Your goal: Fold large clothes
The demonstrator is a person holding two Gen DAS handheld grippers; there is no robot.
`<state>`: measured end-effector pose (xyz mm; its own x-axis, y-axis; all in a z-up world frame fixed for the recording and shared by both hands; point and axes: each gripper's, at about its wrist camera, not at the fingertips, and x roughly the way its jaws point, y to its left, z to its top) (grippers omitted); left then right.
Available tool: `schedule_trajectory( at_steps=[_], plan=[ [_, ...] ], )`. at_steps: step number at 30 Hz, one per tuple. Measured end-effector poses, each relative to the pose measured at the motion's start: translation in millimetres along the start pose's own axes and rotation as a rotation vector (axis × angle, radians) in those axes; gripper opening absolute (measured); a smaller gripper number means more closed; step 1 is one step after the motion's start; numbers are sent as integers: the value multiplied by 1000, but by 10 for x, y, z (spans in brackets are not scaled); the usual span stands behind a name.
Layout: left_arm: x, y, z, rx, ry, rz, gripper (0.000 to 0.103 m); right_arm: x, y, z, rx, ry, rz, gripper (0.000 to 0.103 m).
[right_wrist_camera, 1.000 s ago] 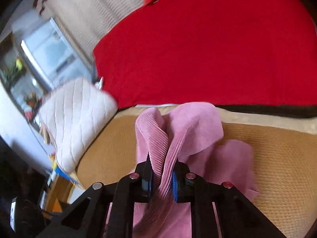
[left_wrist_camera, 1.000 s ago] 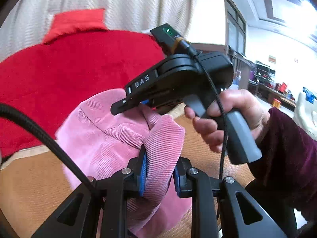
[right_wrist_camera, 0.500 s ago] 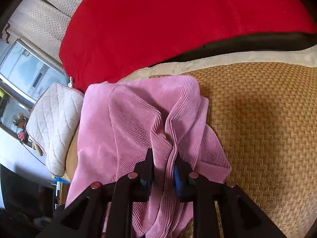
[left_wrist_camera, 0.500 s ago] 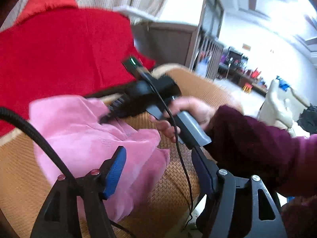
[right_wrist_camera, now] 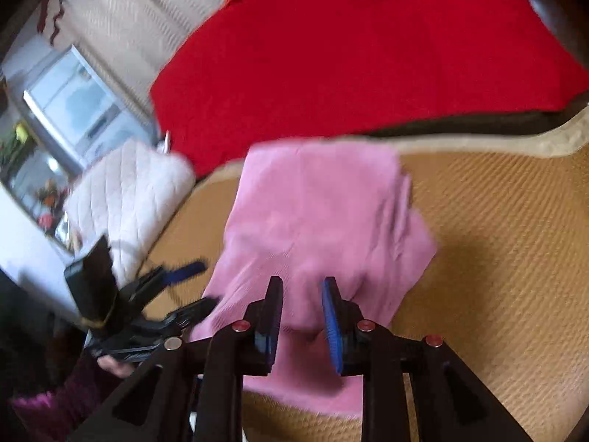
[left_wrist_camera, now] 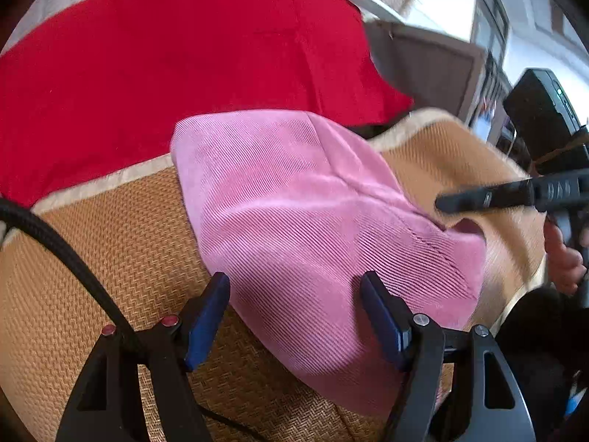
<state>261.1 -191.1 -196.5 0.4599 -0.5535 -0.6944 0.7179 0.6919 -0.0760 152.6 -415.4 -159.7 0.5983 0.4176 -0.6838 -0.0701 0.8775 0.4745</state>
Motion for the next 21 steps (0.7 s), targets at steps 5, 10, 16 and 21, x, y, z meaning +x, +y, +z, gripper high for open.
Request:
schedule_trajectory(
  at_steps=[5, 10, 16, 21],
  plan=[
    [296, -216, -88, 34, 43, 64, 75, 551, -181, -333, 22, 135, -144, 21],
    [45, -117, -100, -34, 63, 21, 78, 411, -102, -138, -5, 161, -167, 21],
    [18, -172, -89, -23, 46, 41, 78, 302, 124, 579, -27, 7, -128, 25],
    [-71, -160, -165, -13, 29, 49, 79, 970, 60, 1075, 18, 76, -166, 25]
  ],
)
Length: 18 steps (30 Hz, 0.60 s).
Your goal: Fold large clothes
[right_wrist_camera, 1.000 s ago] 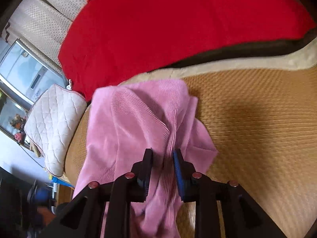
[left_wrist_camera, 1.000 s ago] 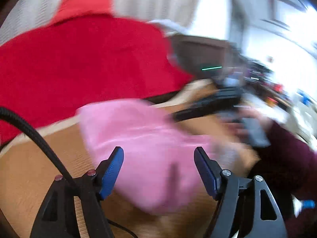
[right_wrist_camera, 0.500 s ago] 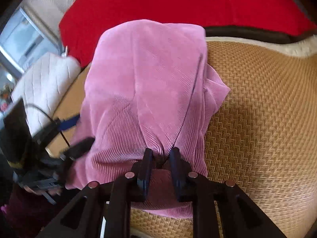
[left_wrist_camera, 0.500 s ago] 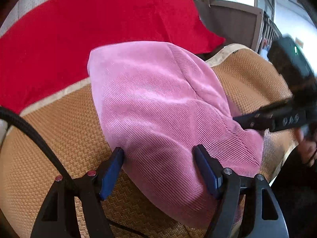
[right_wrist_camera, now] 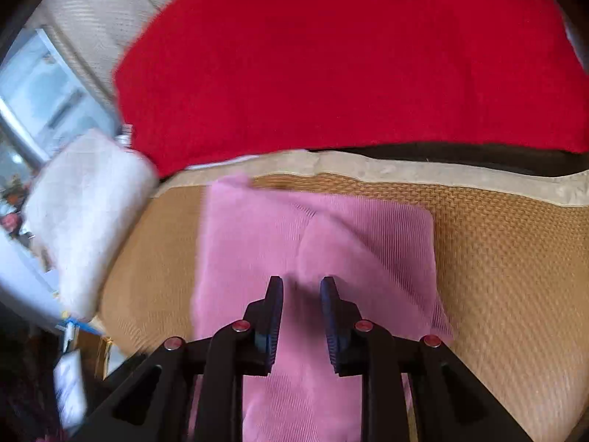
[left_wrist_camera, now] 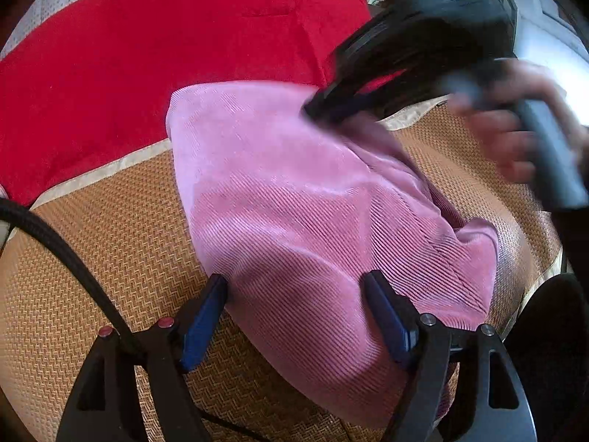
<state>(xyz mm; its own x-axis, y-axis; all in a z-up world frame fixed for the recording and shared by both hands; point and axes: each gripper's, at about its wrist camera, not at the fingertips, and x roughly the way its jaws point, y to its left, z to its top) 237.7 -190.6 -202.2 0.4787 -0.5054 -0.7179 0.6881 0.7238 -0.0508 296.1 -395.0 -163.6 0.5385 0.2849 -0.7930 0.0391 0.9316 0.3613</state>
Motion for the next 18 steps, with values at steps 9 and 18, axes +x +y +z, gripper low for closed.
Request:
schedule_trajectory(
  at_steps=[9, 18],
  plan=[
    [-97, -54, -18, 15, -31, 30, 79, 439, -340, 0, 152, 83, 47, 25],
    [-187, -124, -66, 23, -48, 84, 79, -516, 85, -745, -5, -40, 0, 27]
  ],
)
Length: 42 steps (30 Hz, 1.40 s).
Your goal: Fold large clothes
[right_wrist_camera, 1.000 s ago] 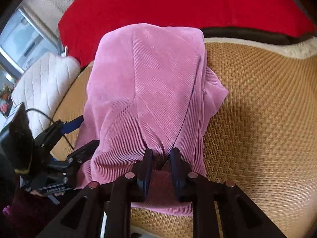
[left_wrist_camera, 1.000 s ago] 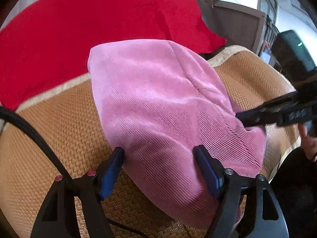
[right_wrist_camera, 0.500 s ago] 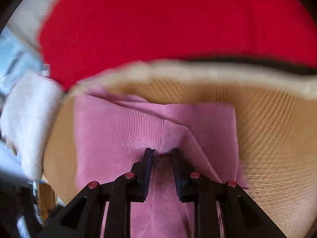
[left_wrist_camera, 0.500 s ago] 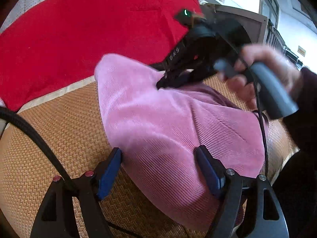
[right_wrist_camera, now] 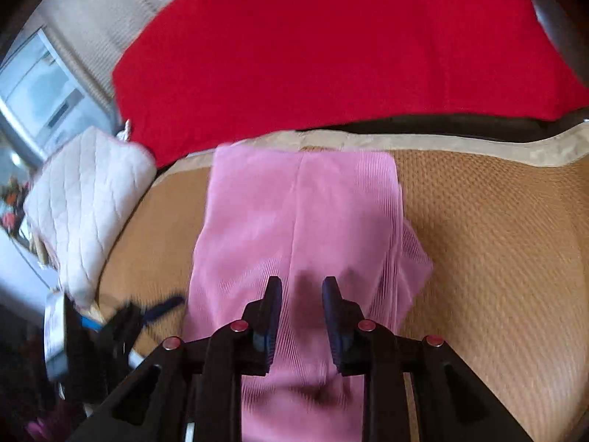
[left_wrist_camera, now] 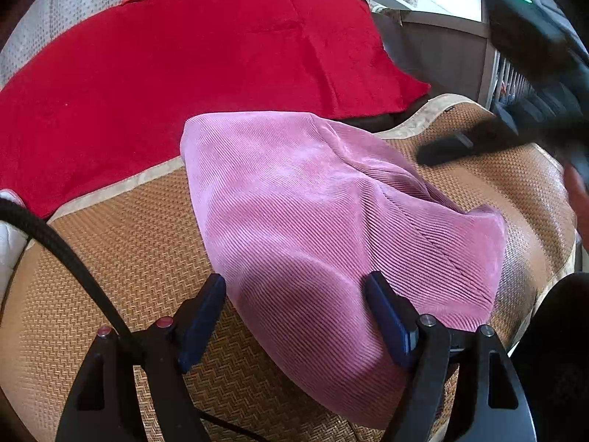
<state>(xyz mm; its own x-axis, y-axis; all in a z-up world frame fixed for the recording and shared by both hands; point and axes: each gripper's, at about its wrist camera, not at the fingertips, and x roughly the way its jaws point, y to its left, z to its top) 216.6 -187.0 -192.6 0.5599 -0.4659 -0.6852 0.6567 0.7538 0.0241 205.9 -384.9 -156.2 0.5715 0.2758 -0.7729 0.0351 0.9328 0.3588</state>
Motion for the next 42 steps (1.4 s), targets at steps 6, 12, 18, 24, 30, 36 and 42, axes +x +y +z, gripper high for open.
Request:
schedule_trajectory(
  at_steps=[6, 12, 18, 24, 30, 36, 42],
  plan=[
    [-6, -62, -31, 14, -2, 9, 80, 278, -55, -558, 2, 77, -109, 27],
    [-14, -36, -51, 11, -9, 16, 82, 368, -217, -690, 61, 5, -62, 26],
    [-7, 4, -40, 2, -7, 15, 83, 326, -183, -736, 36, -4, -78, 26],
    [-71, 117, 10, -21, 13, -24, 83, 90, -238, -677, 65, -6, -15, 26],
    [-262, 486, 71, -175, -24, -155, 85, -316, -492, -586, 119, -146, -15, 84],
    [-68, 524, 12, -251, 106, -268, 88, -251, -826, -619, 228, -141, 72, 84],
    [8, 387, -52, -241, 147, -316, 88, 166, -697, -758, 231, 8, 101, 75]
  ],
)
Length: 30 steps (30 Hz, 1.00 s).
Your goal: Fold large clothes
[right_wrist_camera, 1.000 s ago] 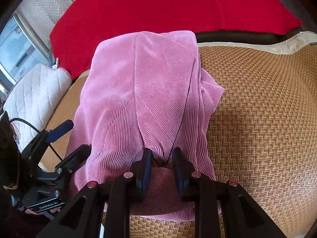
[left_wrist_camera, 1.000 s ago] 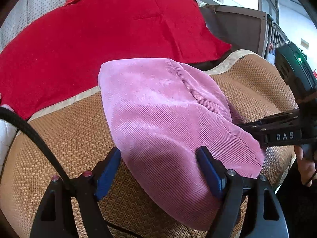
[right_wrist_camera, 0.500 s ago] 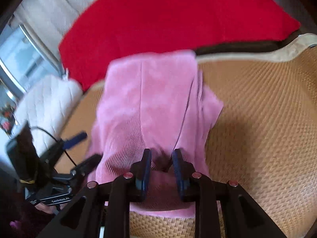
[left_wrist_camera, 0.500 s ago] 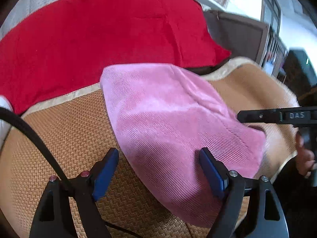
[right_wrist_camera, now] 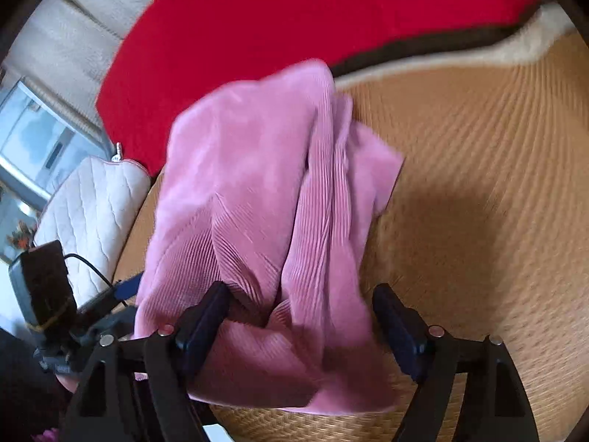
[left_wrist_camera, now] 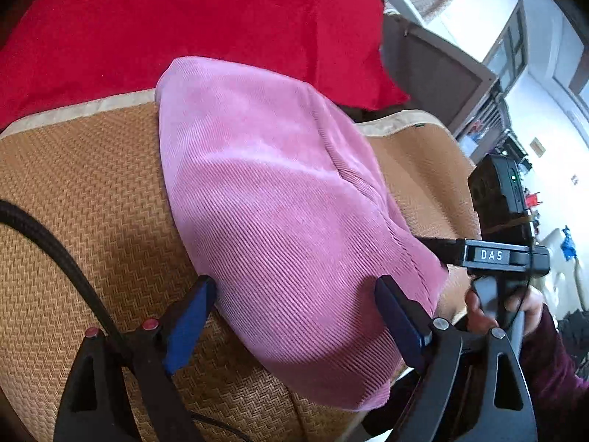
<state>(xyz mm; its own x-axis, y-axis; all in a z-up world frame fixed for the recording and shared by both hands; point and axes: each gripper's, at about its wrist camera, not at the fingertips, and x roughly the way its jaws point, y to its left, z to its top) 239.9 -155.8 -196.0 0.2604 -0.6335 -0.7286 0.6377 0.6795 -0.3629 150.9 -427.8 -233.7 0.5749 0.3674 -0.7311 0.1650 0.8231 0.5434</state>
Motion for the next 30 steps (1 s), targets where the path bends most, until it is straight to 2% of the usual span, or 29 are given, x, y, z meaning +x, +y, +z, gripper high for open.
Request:
schedule_trajectory(
  at_steps=[5, 7, 11, 13, 15, 19, 21, 25, 27, 30],
  plan=[
    [3, 4, 95, 8, -24, -16, 88, 69, 6, -46, 46, 12, 45, 65],
    [-12, 21, 163, 16, -39, 15, 86, 146, 56, -53, 74, 25, 87, 62],
    [-47, 183, 298, -33, -71, 40, 84, 269, 95, -43, 136, 26, 159, 59],
    [55, 233, 314, -28, -45, 85, 86, 341, 6, -6, 196, 3, 206, 59],
    [149, 222, 263, -12, -31, 130, 88, 378, -5, 20, 193, -18, 176, 59],
    [113, 243, 185, -29, -32, 131, 89, 296, 178, -3, 120, -11, 70, 62],
    [70, 230, 129, -15, -48, 160, 89, 176, 254, 7, 78, -3, 22, 62],
    [55, 97, 80, 50, -79, 226, 89, -259, 407, 133, -9, -126, -58, 62],
    [54, 66, 89, 66, -89, 249, 89, -414, 510, 205, -63, -190, -56, 62],
    [76, 67, 114, 81, -99, 271, 90, -385, 673, 371, -126, -194, -56, 57]
  ],
)
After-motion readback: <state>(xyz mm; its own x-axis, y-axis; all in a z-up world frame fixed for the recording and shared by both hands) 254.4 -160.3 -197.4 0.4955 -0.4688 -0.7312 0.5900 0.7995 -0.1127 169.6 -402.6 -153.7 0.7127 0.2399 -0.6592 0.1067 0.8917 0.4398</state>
